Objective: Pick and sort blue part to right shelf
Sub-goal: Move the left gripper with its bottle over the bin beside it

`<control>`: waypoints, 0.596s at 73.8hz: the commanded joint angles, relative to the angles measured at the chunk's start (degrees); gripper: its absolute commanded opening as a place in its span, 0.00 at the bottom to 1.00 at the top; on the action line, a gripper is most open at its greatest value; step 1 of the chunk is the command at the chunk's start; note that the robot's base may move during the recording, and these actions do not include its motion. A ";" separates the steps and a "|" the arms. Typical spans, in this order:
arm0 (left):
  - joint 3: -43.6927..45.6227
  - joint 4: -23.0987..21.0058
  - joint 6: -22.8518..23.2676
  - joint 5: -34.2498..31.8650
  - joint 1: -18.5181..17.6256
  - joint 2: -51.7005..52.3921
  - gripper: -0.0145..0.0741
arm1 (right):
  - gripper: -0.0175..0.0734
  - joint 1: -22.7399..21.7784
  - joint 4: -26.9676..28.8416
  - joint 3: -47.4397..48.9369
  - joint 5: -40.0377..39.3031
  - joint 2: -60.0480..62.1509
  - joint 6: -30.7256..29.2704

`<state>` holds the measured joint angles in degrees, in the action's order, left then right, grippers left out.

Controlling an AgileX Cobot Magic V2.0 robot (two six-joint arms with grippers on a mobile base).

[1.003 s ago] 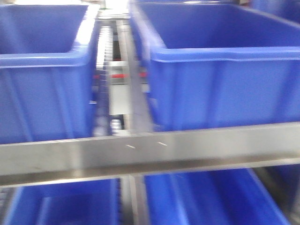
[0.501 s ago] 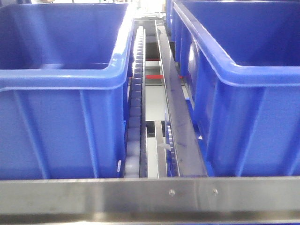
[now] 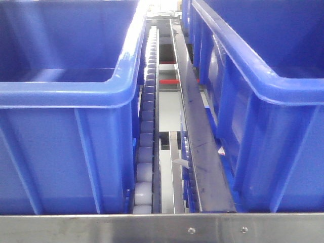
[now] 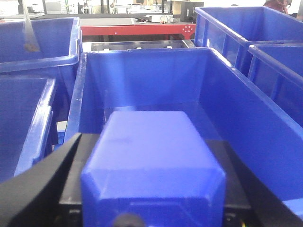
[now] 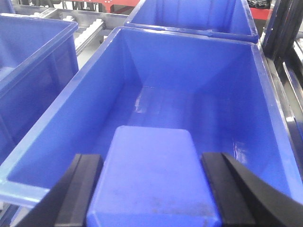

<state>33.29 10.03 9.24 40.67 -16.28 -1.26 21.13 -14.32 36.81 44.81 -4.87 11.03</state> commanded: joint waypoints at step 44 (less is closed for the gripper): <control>1.56 0.21 0.00 -5.69 0.04 -0.91 0.50 | 0.47 -0.16 -1.09 1.63 -5.32 -1.19 -0.38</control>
<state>33.29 10.03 9.24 40.67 -16.28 -1.26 21.13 -14.32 36.81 44.81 -4.87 11.03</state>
